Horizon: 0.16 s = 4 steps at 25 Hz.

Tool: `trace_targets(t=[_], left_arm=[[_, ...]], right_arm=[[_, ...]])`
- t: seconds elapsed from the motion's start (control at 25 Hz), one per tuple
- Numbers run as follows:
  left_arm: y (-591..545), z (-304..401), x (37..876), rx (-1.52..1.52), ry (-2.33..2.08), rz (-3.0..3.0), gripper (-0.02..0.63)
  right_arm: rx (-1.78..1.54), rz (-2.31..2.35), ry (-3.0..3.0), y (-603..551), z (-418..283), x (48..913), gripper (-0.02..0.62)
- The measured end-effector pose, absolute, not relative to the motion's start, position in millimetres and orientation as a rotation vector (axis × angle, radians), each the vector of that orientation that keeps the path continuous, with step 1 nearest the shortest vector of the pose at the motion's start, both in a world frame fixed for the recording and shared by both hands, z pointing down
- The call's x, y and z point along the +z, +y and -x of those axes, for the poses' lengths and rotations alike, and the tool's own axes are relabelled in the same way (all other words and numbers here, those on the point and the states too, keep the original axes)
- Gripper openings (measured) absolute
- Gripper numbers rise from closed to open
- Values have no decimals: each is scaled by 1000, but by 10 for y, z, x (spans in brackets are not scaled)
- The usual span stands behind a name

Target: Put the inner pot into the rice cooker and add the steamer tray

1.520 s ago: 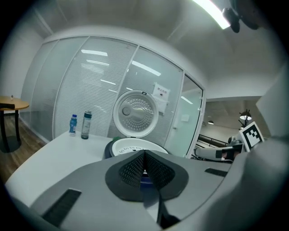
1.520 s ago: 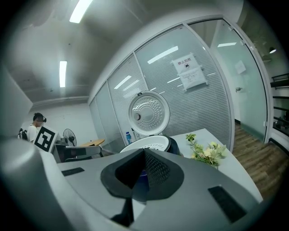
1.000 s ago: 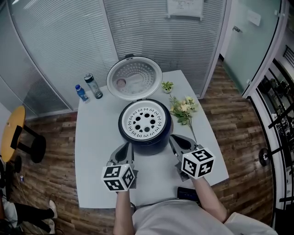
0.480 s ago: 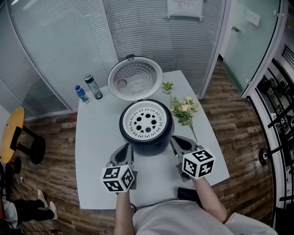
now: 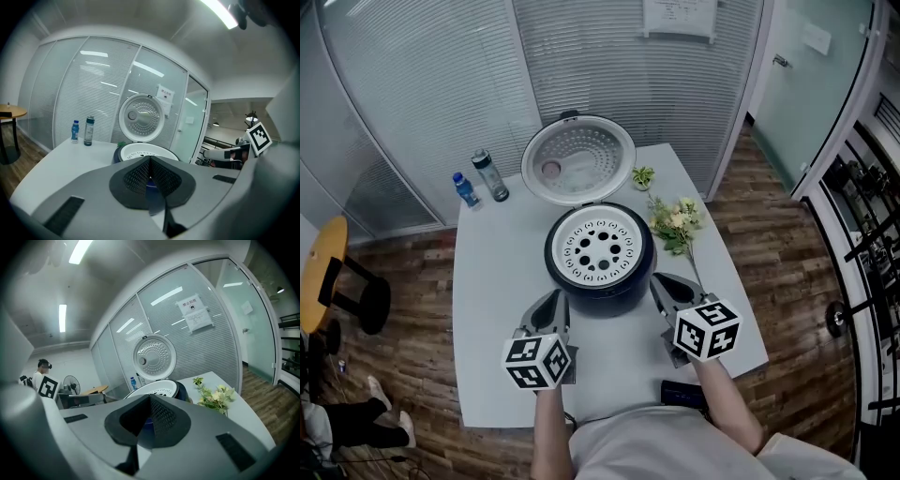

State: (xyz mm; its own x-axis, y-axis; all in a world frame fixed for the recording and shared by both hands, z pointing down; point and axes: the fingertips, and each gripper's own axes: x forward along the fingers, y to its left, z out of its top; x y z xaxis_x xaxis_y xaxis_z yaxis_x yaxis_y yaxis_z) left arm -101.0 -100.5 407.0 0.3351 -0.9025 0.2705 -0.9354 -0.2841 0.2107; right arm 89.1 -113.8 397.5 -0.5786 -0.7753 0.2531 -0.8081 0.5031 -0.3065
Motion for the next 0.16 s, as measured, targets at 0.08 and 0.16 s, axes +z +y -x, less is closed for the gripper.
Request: trace_targets(t=[0.08, 0.16], left_arm=[[-1055, 1021, 4025, 128, -1638, -2282, 11], [-1115, 1037, 3987, 117, -1641, -2287, 11]], right_arm=[[598, -1398, -2658, -1184, -880, 3936, 17], [589, -1396, -2665, -1241, -864, 3905, 17]])
